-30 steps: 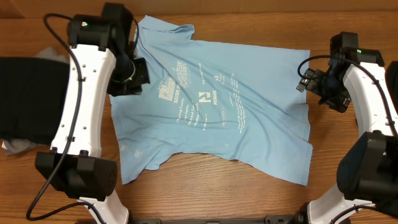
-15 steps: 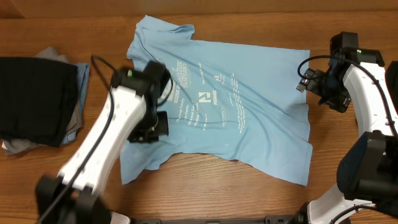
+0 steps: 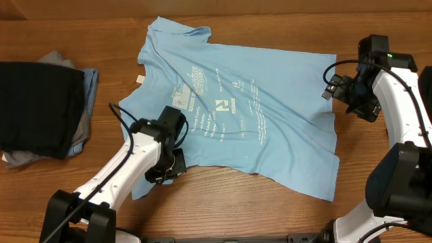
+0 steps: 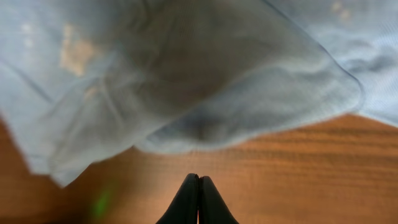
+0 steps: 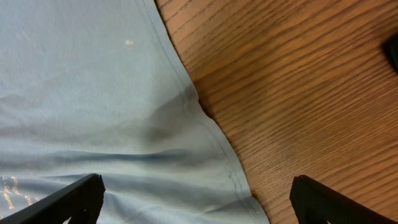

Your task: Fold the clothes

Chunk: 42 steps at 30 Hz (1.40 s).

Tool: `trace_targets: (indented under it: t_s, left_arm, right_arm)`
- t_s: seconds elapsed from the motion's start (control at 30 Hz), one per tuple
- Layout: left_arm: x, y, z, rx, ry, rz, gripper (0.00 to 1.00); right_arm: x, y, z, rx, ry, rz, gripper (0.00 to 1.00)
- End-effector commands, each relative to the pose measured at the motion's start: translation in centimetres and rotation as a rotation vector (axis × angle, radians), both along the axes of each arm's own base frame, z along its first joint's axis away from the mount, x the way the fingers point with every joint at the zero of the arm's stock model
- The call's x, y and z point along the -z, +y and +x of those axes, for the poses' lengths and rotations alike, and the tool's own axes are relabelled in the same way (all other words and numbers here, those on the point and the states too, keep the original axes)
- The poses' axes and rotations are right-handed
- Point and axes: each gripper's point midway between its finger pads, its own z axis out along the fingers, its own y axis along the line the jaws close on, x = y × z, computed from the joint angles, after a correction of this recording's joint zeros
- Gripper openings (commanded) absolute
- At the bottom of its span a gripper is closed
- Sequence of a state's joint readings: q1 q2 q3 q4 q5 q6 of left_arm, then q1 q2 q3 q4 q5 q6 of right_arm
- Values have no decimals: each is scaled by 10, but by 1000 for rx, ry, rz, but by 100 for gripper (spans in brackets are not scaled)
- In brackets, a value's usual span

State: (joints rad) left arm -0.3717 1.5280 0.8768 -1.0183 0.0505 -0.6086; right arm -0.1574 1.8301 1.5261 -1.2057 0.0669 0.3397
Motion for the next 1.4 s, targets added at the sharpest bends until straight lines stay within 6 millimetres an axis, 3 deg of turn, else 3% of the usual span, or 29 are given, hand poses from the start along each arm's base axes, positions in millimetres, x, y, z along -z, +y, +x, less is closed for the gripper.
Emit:
trace_targets:
  t_s: [0.0, 0.07, 0.2, 0.6, 0.9, 1.13, 1.37]
  left_arm:
    - [20, 1, -7, -46, -11, -8, 4]
    - [31, 3, -3, -45, -51, -8, 4]
    - [35, 2, 3, -40, -86, -13, 4]
    - [26, -7, 2, 8, -57, -63, 4]
    - [1, -1, 19, 49, -86, -1, 4]
    - [2, 10, 31, 53, -144, 71, 4]
    - [13, 6, 28, 47, -147, 35, 4]
  right_arm:
    - [-8, -3, 4, 3, -26, -14, 100]
    - [-8, -3, 4, 3, -26, -14, 100]
    - [-8, -3, 4, 3, -26, -14, 100]
    - [-8, -3, 4, 3, -26, -14, 100]
    - [-8, -3, 4, 3, -26, -14, 100]
    - [-8, -3, 4, 3, -26, -14, 100]
    - [-8, -3, 4, 3, -26, -14, 100]
